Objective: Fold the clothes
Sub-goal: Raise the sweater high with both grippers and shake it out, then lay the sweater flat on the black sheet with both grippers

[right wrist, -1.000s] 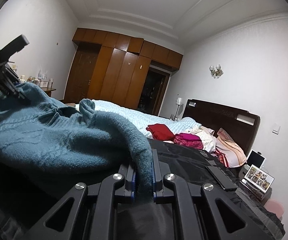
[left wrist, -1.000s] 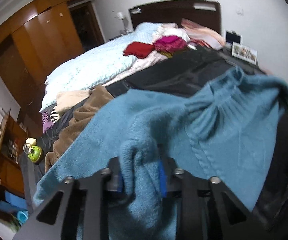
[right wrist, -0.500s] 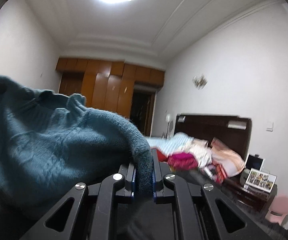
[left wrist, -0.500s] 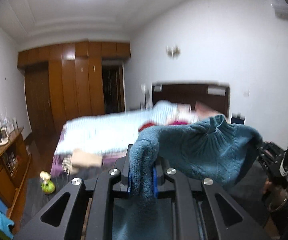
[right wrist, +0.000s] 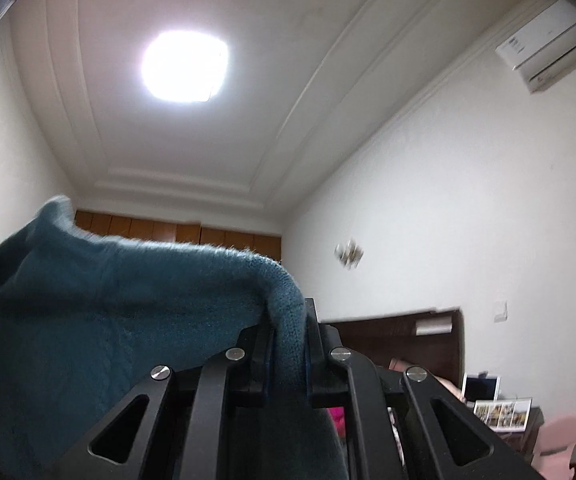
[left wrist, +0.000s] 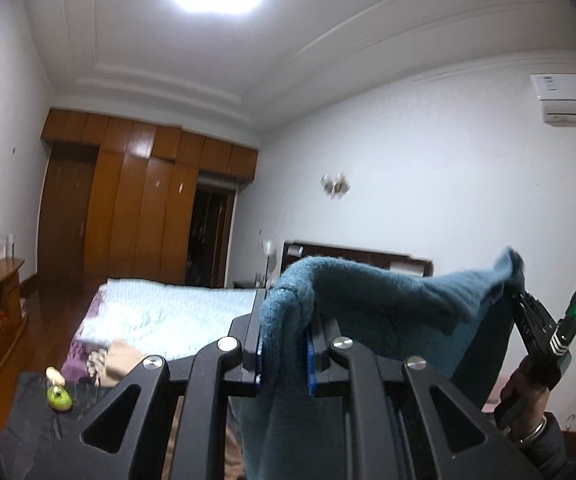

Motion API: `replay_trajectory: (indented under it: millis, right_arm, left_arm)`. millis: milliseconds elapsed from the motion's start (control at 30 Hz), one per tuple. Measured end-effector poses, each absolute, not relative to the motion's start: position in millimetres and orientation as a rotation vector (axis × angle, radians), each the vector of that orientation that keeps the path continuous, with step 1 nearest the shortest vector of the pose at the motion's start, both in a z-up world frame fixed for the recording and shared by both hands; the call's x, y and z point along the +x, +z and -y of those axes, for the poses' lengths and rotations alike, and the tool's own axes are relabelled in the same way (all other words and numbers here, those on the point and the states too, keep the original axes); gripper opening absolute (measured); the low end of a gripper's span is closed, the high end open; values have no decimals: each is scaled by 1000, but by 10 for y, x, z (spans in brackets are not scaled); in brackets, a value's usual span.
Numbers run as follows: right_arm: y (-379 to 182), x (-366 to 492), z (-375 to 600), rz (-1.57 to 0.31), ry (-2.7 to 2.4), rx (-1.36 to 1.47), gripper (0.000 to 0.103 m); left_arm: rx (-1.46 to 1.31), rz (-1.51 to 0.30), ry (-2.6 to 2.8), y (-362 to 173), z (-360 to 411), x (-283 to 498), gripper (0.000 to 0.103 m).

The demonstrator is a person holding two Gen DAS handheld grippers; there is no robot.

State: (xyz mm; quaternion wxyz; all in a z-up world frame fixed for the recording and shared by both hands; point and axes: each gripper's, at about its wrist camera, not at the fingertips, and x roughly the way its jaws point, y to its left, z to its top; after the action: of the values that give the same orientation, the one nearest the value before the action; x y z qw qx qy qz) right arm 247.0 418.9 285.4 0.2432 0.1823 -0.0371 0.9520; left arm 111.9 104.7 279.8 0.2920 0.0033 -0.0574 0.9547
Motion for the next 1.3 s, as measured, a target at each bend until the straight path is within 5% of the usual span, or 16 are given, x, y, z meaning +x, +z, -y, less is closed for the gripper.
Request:
replay_trajectory:
  millis: [700, 1033, 1300]
  right_arm:
    - [3488, 3548, -4050, 399, 2248, 851, 10]
    - [3079, 2849, -4307, 495, 2288, 513, 10]
    - [2148, 1512, -5018, 488, 2383, 22, 10]
  left_arm:
    - [229, 104, 2525, 3284, -1240, 1853, 20]
    - [-50, -8, 2649, 2862, -1823, 1074, 21]
    - [-399, -104, 2762, 2101, -2488, 18, 18]
